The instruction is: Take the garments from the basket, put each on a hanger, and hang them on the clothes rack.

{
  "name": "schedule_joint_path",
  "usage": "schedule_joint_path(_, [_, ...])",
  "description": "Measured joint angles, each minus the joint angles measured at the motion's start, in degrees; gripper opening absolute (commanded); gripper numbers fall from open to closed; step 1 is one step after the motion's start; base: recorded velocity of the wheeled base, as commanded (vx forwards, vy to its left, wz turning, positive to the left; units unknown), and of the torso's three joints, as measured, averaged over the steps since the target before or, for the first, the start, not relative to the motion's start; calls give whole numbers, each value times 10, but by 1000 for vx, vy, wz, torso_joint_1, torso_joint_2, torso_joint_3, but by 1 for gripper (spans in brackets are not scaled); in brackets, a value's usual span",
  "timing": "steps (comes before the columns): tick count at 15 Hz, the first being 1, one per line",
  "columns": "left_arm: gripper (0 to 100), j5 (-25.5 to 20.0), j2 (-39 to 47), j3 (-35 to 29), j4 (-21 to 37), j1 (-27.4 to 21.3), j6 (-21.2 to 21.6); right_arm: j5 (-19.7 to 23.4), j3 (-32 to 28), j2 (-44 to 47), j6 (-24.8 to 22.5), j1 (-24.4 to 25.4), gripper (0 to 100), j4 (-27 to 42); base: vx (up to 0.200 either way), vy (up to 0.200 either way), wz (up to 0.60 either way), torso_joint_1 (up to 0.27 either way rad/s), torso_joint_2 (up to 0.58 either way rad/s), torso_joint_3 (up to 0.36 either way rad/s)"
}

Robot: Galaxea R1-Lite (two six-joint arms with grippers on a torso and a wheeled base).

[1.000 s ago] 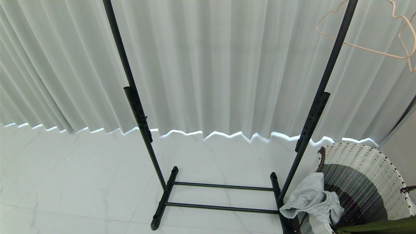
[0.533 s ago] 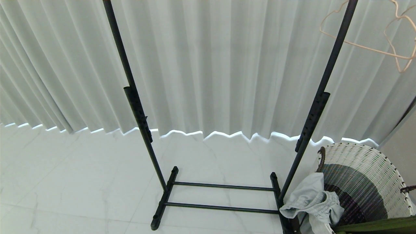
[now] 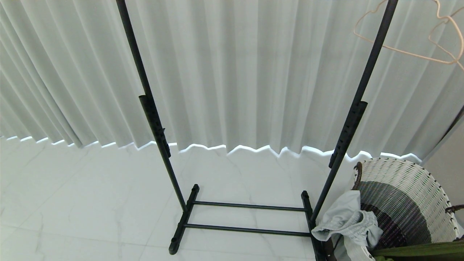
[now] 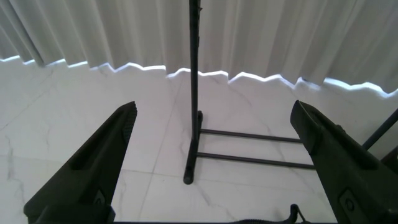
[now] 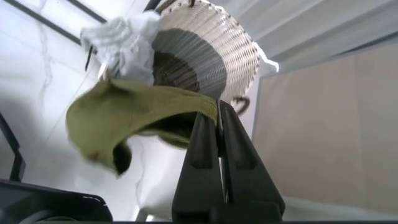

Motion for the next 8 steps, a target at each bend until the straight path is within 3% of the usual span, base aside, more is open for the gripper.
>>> schedule_joint_path(5, [100,0,0,0,0,0,-1,1,0,0,-1,0,0,0,-200,0,0,-1,1,5])
schedule_joint_path(7, [100,0,0,0,0,0,4,17,-1,0,-1,1,0,-1,0,0,0,0,0,0])
schedule_joint_path(8, [100,0,0,0,0,0,3,46,-2,1,0,1,0,-4,0,0,0,0,0,0])
